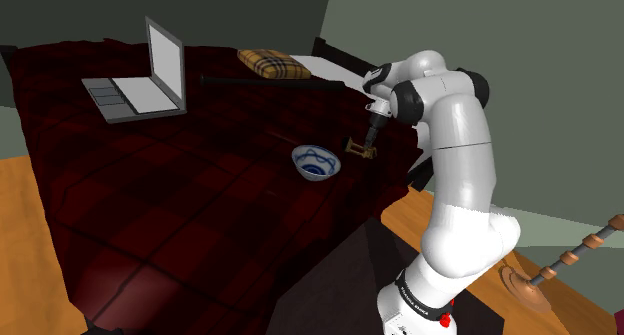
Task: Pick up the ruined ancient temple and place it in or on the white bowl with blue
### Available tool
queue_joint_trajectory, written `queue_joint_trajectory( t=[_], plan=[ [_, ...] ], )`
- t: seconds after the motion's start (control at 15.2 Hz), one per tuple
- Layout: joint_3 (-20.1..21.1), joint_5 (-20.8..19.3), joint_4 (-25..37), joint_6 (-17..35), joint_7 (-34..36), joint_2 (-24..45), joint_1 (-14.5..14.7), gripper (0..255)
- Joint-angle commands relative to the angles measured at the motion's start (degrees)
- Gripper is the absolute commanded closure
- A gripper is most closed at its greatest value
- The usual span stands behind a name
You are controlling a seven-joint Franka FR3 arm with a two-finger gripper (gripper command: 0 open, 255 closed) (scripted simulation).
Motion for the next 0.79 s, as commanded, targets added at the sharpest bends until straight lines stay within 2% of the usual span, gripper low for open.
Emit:
queue_joint_trajectory(
  t=[0.0,0.73],
  plan=[
    [0.01,0.01,0.01,0.00,0.00,0.00,0.01,255],
    [-1.05,-1.59,3.28,-5.57,1.47,-2.95,0.01,255]
  ],
)
